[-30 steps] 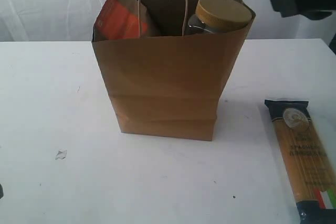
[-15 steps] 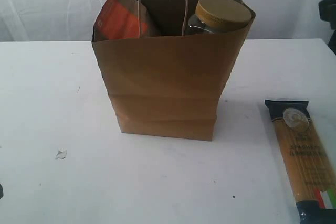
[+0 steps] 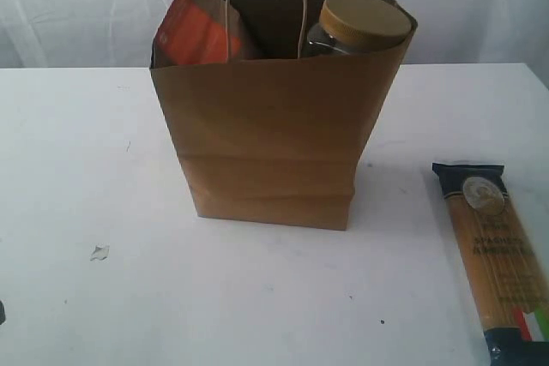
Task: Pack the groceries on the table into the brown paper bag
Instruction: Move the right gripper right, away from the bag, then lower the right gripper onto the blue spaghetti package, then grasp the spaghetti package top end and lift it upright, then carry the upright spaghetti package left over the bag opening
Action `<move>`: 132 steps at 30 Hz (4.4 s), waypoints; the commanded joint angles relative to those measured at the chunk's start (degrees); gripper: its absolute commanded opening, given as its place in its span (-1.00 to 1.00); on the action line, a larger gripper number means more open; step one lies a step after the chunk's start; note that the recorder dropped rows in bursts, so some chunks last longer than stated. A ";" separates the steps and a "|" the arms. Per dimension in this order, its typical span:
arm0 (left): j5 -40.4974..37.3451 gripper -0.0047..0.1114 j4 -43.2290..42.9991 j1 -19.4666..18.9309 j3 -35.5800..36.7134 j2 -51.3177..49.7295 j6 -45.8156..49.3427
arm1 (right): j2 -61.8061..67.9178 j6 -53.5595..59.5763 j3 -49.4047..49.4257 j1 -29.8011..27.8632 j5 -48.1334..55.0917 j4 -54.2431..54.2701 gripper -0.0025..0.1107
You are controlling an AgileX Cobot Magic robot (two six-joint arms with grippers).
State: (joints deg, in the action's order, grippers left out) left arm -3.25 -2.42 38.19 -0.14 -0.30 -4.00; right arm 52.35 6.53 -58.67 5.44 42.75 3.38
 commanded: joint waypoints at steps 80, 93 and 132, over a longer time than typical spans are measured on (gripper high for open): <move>0.15 -0.92 0.53 0.06 0.14 0.30 -0.07 | 36.11 2.21 -5.15 -2.42 -10.79 4.83 -0.96; 0.15 -0.92 0.53 0.06 0.14 0.30 -0.07 | 22.19 2.21 -5.15 0.37 -6.71 6.13 -0.96; 0.15 -0.92 0.43 0.06 0.14 0.30 -0.06 | 6.34 2.41 -23.38 7.94 -24.66 19.07 -0.96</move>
State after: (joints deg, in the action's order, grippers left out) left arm -3.25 -2.42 38.19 -0.14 -0.30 -4.00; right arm 58.24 8.70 -79.86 12.62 23.97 21.15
